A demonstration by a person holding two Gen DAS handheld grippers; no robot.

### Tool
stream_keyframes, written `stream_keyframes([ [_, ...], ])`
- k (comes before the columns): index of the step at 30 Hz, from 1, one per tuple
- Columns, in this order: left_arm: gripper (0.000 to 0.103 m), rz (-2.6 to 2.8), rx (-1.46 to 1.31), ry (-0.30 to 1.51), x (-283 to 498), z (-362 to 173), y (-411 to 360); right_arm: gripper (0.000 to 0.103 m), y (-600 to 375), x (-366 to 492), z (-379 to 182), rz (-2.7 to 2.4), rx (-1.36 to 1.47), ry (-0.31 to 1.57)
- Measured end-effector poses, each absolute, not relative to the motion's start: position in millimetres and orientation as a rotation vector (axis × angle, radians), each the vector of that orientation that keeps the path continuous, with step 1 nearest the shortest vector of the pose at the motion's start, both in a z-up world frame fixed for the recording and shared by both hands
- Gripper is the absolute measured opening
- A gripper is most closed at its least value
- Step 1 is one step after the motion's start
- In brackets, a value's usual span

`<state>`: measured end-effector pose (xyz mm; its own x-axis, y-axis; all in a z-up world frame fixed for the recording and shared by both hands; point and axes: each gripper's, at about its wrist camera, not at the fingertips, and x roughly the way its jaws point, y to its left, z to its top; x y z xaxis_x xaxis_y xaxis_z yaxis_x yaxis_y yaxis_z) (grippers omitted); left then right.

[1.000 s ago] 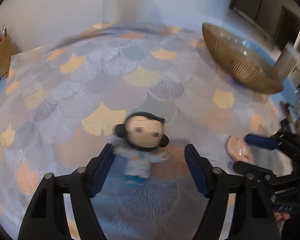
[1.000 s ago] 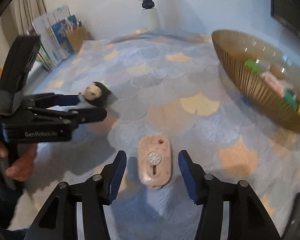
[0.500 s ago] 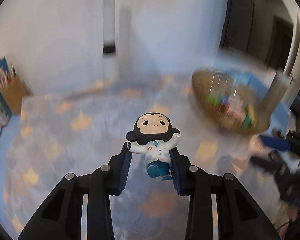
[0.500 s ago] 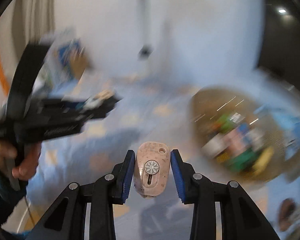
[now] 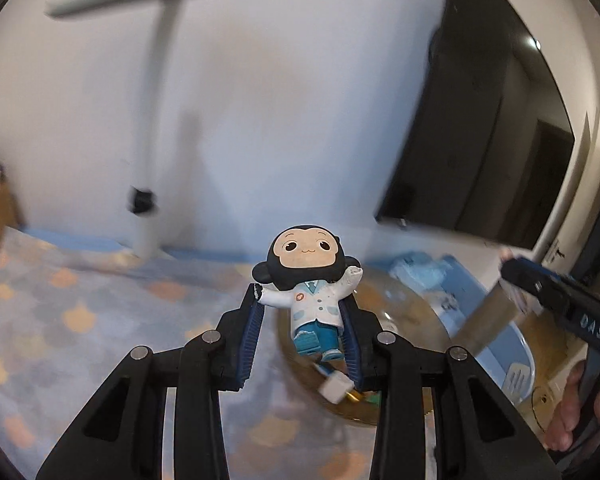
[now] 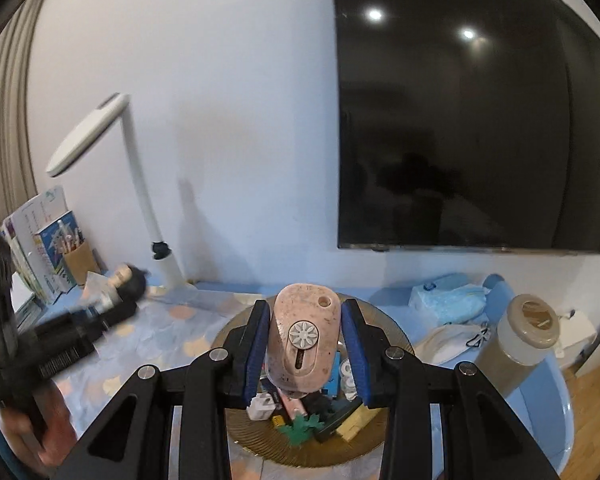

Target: Organize rigid objects

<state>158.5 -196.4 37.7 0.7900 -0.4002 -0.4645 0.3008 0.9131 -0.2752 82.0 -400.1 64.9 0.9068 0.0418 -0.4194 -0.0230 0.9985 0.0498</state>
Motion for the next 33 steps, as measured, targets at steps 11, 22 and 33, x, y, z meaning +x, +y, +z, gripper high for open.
stream_keyframes([
  [11, 0.033, -0.447, -0.104, 0.709, 184.2, -24.4, -262.9, 0.036, -437.3, 127.7, 6.5, 0.04, 0.166, 0.594],
  [22, 0.069, -0.408, -0.093, 0.655, 178.2, -3.2, -240.6, 0.052, -435.3, 128.7, 7.1, 0.017, 0.149, 0.596],
  [33, 0.07, -0.259, -0.124, 0.529, 116.0, 37.4, -117.7, 0.056, -342.8, 73.5, 31.5, 0.186, 0.038, 0.556],
])
